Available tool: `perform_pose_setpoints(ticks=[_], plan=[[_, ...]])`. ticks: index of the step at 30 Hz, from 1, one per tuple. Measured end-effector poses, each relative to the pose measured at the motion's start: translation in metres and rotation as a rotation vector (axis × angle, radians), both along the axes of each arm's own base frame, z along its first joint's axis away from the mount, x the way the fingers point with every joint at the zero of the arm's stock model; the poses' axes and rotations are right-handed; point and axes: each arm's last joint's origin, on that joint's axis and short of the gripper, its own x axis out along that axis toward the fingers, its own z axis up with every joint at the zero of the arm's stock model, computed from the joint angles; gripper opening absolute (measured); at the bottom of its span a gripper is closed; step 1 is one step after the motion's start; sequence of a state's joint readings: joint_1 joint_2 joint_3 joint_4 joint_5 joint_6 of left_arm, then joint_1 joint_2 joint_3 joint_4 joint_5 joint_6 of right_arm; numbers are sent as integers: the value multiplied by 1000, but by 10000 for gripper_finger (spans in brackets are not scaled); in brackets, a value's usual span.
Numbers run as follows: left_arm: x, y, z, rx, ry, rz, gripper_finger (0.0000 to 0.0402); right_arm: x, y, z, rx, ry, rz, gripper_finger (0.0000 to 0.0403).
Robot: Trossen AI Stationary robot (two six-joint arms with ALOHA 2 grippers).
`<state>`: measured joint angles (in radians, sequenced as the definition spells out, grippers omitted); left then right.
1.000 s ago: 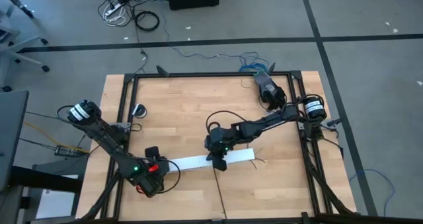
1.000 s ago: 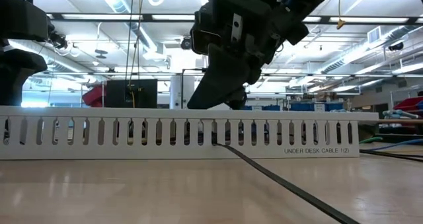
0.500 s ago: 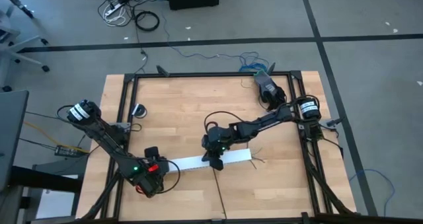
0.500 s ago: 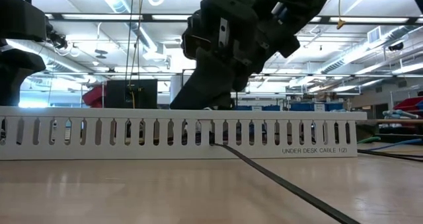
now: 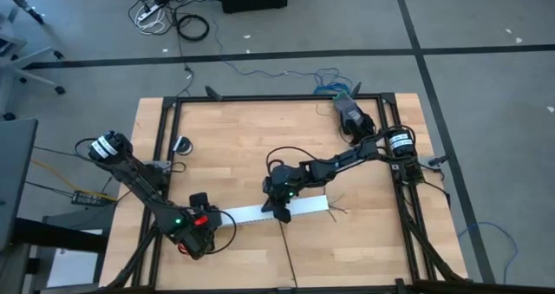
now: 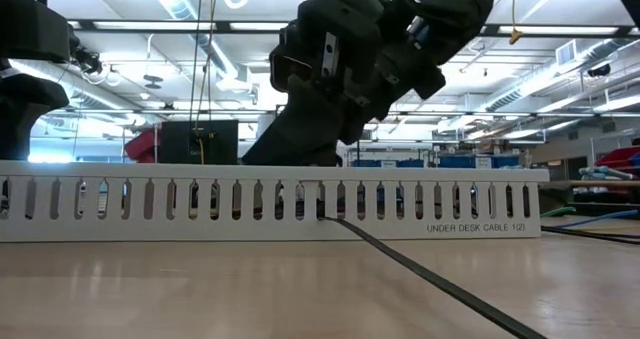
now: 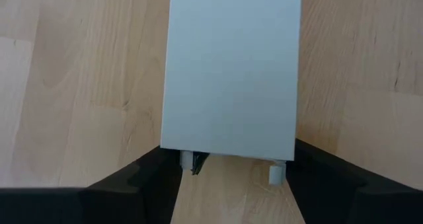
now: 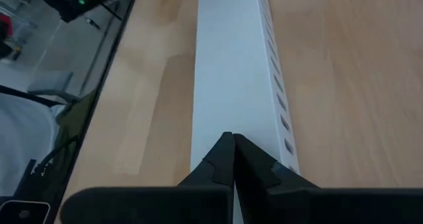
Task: Ziptie cables
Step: Close the lid on the cable duct
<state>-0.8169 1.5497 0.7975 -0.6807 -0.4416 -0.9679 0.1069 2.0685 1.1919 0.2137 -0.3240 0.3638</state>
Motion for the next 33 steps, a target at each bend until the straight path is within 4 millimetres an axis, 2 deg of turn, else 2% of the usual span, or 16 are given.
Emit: perform_pose_setpoints(ticks=[3, 14, 24, 29, 33], plan=[[0, 0, 0, -1, 0, 1, 238, 2, 0, -5, 13, -7, 6, 0], [1, 1, 0, -5, 3, 5, 238, 4, -1, -5, 19, -29, 8, 0], [2, 1, 0, 8, -24, 13, 239, 1, 0, 31, 27, -148, 58, 0], [2, 1, 0, 4, -15, 12, 239, -2, 5, 34, 30, -128, 69, 0], [1, 0, 0, -6, -3, 9, 239, -7, 10, 29, 23, -57, 70, 0]])
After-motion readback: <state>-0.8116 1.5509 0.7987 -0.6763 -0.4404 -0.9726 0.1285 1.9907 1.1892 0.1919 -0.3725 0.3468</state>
